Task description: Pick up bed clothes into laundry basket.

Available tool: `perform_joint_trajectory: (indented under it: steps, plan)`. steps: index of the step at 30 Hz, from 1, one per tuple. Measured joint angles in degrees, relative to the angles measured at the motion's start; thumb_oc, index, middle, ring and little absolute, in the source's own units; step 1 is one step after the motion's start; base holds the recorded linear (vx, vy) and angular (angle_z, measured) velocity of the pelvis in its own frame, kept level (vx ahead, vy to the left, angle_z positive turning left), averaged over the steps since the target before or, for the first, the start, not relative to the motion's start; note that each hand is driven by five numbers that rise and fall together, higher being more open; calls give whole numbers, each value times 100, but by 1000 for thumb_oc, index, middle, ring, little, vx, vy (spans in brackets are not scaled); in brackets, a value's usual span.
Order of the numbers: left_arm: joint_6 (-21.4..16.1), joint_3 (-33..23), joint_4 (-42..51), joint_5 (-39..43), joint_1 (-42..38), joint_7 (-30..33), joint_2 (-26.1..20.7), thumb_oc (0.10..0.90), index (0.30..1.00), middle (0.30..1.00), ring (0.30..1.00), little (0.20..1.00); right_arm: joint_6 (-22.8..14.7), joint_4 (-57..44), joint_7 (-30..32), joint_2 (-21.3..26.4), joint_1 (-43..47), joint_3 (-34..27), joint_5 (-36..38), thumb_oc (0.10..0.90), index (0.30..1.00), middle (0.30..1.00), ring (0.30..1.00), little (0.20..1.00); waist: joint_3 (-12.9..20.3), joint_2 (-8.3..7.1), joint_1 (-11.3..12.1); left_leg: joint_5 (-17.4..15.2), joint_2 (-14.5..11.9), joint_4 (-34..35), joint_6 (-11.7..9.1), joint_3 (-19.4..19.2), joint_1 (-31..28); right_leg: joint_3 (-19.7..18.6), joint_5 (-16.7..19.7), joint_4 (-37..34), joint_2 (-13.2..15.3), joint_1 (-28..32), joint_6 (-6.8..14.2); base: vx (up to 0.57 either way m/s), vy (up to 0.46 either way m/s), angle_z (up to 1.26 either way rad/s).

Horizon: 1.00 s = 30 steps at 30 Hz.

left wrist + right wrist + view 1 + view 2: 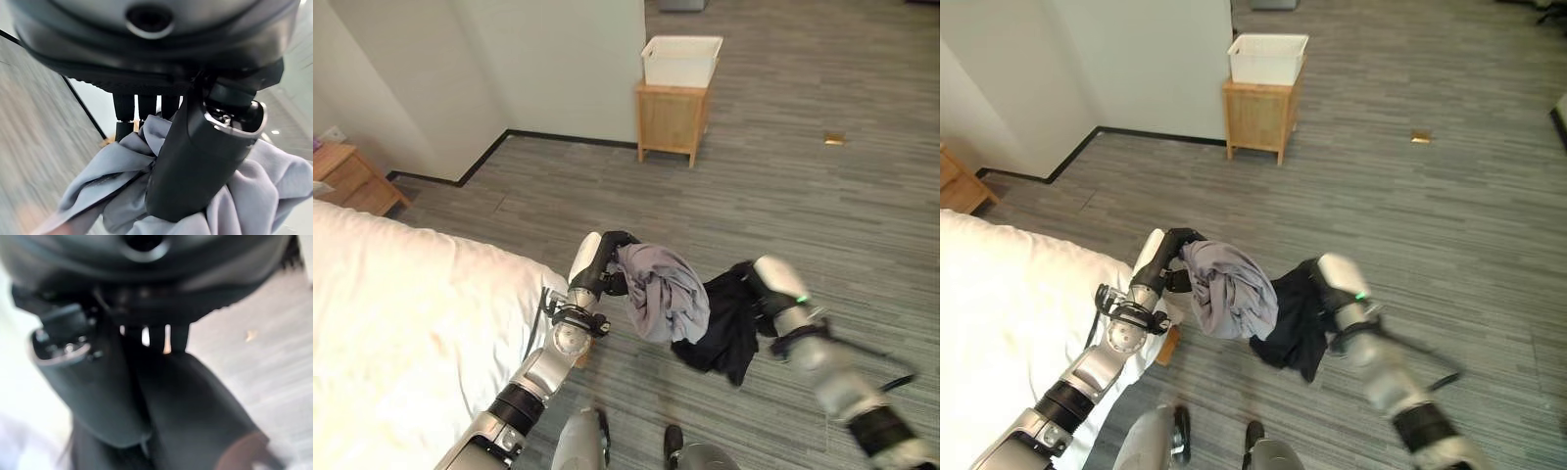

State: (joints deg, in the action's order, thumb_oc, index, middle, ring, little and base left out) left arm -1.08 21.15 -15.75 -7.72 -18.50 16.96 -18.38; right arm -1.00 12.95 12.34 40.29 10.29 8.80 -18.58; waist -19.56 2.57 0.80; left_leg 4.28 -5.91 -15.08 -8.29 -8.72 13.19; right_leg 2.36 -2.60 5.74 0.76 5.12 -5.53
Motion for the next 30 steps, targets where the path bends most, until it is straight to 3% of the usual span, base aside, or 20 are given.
perform_joint_trajectory:
  steps: [2,3,6,9,10,11,13,14,15,16,17,18,20,23,24,25,26,27,28,30]
  plan:
    - [4,-275,-6,-4,93,2,-35,400,300,300,300,300,-197,-249,-147,411,-188,-80,17,400,300,300,300,300,140,249,62,126,-102,1535,-48,-535,-161,-128,0,-289,-196,114,12,596,96,-45]
    - [7,-335,-26,-10,108,2,-61,400,300,300,300,300,-296,-72,-144,508,-93,56,23,400,300,300,300,300,170,276,89,119,-124,1860,-42,-692,-220,-133,44,-418,-242,225,16,528,95,-37]
    - [-37,-289,-203,-24,231,-2,-37,400,300,300,300,300,-128,708,-154,369,116,404,89,400,300,300,300,300,396,302,157,114,-185,2053,39,-1012,-269,-104,-7,-621,-313,560,75,486,113,-26]
    - [10,-96,-507,-98,237,-37,43,400,300,300,300,300,62,1039,-206,241,409,1133,1,400,300,300,300,300,789,259,132,267,100,2023,466,-1272,-201,-165,-327,-719,-125,675,400,733,69,-20]
    - [42,-21,-635,-122,243,-35,160,400,300,300,300,300,126,1196,-193,-18,417,1187,-113,400,300,300,300,300,828,188,133,22,254,1843,835,-1269,-520,-116,-668,-304,10,706,700,529,87,-18]
    - [97,124,-640,-128,259,-37,157,400,300,300,300,300,167,1198,-191,-160,391,1344,-192,400,300,300,300,300,869,194,102,296,304,2026,1218,-1321,-790,-57,-987,442,54,554,1113,352,82,-12]
    - [125,280,-611,-128,250,-38,77,400,300,300,300,300,170,1139,-219,-373,408,1583,-331,400,300,300,300,300,916,10,12,586,398,1994,1483,-1447,-977,59,-1333,2062,357,-37,1733,411,97,-7]
    - [151,401,-600,-133,165,-39,-45,400,300,300,300,300,145,1070,-218,-600,433,1608,-419,400,300,300,300,300,965,-280,-5,388,717,2011,1548,-1477,-1178,285,-1332,3570,1029,-670,1935,495,105,-4]
    - [156,416,-599,-133,111,-41,-49,400,300,300,300,300,145,1020,-215,-662,444,1574,-464,400,300,300,300,300,959,-318,-59,348,810,2014,1605,-1482,-1245,448,-1336,3920,1334,-842,1948,343,47,-2]
    - [158,456,-600,-131,-102,-46,-64,400,300,300,300,300,180,736,-366,-496,521,1530,-452,400,300,300,300,300,906,-235,-81,128,844,2014,1733,-1374,-1314,723,-1337,4149,1772,-1218,1948,347,-36,14]
    - [177,518,-601,-135,-408,-54,-105,400,300,300,300,300,141,320,-463,-131,579,1479,-445,400,300,300,300,300,811,-102,-100,158,824,2012,1696,-1187,-1335,988,-1323,4027,1996,-1534,1950,343,-111,12]
    - [185,480,-635,-135,-681,-50,-118,400,300,300,300,300,34,258,-445,-33,758,1327,-431,400,300,300,300,300,648,-22,-157,182,736,2006,1655,-1048,-1454,1007,-1296,3669,1967,-1726,1928,330,-160,32]
    - [206,319,-708,-142,-1088,-34,-55,400,300,300,300,300,-33,262,-333,34,896,909,-266,400,300,300,300,300,409,151,-366,221,485,1964,1605,-895,-1737,1022,-832,2061,1566,-1760,1695,425,-187,62]
    - [162,236,-657,-234,-1234,-37,-87,400,300,300,300,300,-99,-129,-307,435,753,614,-5,400,300,300,300,300,340,-55,-575,113,558,1960,1573,-792,-2181,964,633,360,1306,-1743,1518,363,-135,70]
    - [146,233,-547,-332,-1180,-41,-193,400,300,300,300,300,-133,-336,-281,390,522,292,27,400,300,300,300,300,372,-303,-634,-53,631,1985,1316,-789,-2435,802,1223,-500,1181,-1513,1567,430,-146,93]
    - [69,219,-489,-443,-1093,-53,-356,400,300,300,300,300,-281,-507,-179,334,236,-13,-2,400,300,300,300,300,525,-568,-757,-523,691,2020,634,-793,-2708,752,1494,-677,1099,-1439,1412,438,-132,95]
    - [85,129,-504,-499,-1062,-44,-240,400,300,300,300,300,-350,-608,-169,276,43,-339,-26,400,300,300,300,300,487,-449,-814,-663,571,2017,452,-789,-2811,787,1640,-539,985,-1359,810,458,-153,53]
    - [107,48,-489,-550,-938,-37,-122,400,300,300,300,300,-314,-678,-69,242,-174,-550,-42,400,300,300,300,300,559,-232,-785,-652,426,2031,361,-927,-2754,790,1427,-371,836,-1496,1089,492,-177,18]
    - [121,-2,-482,-597,-878,-47,-46,400,300,300,300,300,-298,-691,-91,293,-286,-681,-117,400,300,300,300,300,551,-34,-849,-653,344,2042,358,-978,-2749,839,1277,-290,701,-1502,1059,352,-133,-14]
    - [126,-25,-506,-649,-843,-130,49,400,300,300,300,300,-135,-422,-126,293,-329,-682,-281,400,300,300,300,300,522,102,-1072,-679,399,2042,234,-977,-2820,936,1104,-47,595,-1508,965,438,-179,12]
